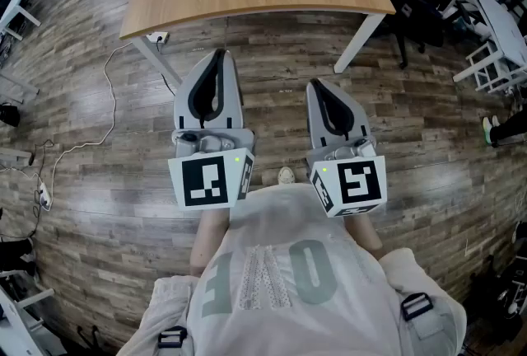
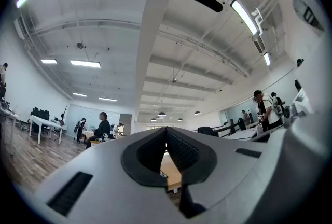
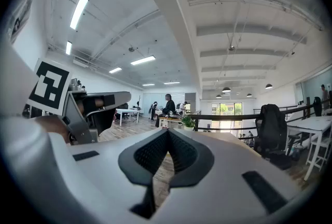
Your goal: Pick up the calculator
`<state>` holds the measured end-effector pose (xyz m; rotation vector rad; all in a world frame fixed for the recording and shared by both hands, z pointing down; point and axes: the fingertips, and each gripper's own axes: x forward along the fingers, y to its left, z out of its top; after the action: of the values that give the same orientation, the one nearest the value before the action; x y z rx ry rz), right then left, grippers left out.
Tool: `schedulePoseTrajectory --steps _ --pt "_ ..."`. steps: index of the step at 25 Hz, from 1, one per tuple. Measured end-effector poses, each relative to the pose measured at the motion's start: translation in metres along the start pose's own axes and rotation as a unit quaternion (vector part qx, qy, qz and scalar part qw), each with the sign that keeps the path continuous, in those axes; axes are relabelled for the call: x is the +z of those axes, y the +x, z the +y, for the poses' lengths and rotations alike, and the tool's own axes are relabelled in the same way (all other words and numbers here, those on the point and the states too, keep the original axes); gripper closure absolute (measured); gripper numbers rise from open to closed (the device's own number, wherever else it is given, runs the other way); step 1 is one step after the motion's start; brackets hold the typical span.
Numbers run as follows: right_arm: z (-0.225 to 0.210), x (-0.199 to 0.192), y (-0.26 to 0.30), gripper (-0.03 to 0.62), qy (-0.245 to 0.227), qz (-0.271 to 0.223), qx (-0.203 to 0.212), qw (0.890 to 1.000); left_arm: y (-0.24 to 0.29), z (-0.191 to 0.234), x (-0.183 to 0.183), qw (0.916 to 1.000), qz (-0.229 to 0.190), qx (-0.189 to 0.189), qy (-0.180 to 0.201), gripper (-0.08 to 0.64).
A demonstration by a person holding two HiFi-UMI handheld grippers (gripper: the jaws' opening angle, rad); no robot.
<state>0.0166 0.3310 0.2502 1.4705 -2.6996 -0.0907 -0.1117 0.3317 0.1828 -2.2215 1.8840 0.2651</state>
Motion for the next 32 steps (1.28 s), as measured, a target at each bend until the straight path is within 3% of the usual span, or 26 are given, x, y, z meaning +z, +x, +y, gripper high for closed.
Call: schedulePoseTrajectory --steps 11,18,23,27,32 --pt "-0.023 0.005 -0.002 0.574 0.019 -0.023 -0.005 1.0 0.01 -0.01 -0.009 0.9998 0.016 0.001 0.013 0.551" --pt "-0.05 -0.009 0.004 0.574 0.033 -0.012 -0.011 0.999 0.03 -0.016 -0.02 0.9994 0.029 0.007 0.019 0.551" --pt "-0.074 -0.019 0.012 0.574 0.054 -0.014 -0.009 0.998 0.057 -0.02 -0.016 0.999 0.025 0.003 0.038 0.551" --pt "-0.096 -0.026 0.019 0.574 0.075 -0.019 -0.01 0.997 0.078 -0.03 -0.018 0.9962 0.023 -0.006 0.084 0.551" --pt "-0.119 -0.037 0.032 0.574 0.08 -0.014 -0.008 0.997 0.1 -0.043 -0.031 0.9963 0.033 -0.014 0.078 0.551"
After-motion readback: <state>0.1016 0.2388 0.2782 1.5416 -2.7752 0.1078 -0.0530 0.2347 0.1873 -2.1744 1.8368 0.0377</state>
